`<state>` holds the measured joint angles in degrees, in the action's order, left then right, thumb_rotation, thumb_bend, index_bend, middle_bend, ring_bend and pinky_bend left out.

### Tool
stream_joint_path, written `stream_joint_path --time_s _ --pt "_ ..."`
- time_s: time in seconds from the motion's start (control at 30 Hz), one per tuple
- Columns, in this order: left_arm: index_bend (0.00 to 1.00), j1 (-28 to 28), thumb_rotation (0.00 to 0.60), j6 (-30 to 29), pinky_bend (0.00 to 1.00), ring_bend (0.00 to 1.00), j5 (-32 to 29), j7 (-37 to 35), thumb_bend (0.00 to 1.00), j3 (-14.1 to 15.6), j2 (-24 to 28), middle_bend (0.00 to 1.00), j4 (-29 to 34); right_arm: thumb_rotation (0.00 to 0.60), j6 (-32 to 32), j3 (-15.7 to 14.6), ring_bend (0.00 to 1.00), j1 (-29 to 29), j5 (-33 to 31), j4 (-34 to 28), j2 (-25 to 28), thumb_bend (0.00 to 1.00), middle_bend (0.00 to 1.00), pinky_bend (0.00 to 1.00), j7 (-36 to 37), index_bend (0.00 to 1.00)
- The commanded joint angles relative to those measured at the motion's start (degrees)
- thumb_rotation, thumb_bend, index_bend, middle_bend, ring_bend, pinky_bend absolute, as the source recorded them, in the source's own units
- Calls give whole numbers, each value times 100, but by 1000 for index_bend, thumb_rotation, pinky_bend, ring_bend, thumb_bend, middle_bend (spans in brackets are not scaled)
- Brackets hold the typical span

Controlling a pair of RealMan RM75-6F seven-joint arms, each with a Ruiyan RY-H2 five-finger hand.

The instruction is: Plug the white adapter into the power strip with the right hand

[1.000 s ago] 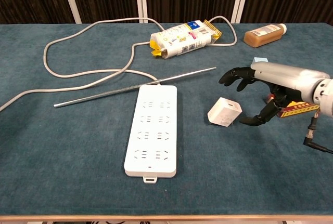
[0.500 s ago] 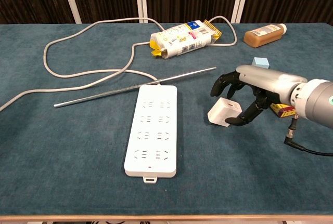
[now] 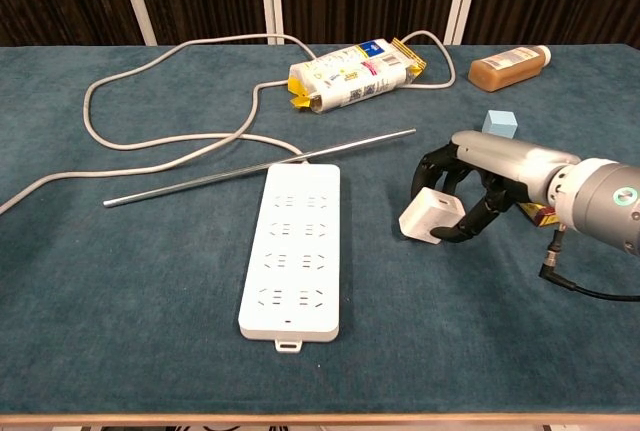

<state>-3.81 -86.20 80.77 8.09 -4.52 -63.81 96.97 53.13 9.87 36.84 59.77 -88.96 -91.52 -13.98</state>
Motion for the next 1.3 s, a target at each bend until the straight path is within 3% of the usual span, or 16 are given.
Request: stream_joint_path --time_s 0.03,0.67,1.3 --pt "168 1 600 -4 0 0 -3 11 86 1 -2 0 5 600 16 8 393 13 14 46 -43 349 389 226 28 410" --pt "175 32 600 -74 0 0 85 35 86 40 7 0 33 600 -102 83 401 165 -266 166 -115 368 401 238 -33 453" --pt "176 17 600 -29 0 0 54 48 87 40 4 0 28 600 18 112 527 165 -133 186 -170 488 516 326 192 577"
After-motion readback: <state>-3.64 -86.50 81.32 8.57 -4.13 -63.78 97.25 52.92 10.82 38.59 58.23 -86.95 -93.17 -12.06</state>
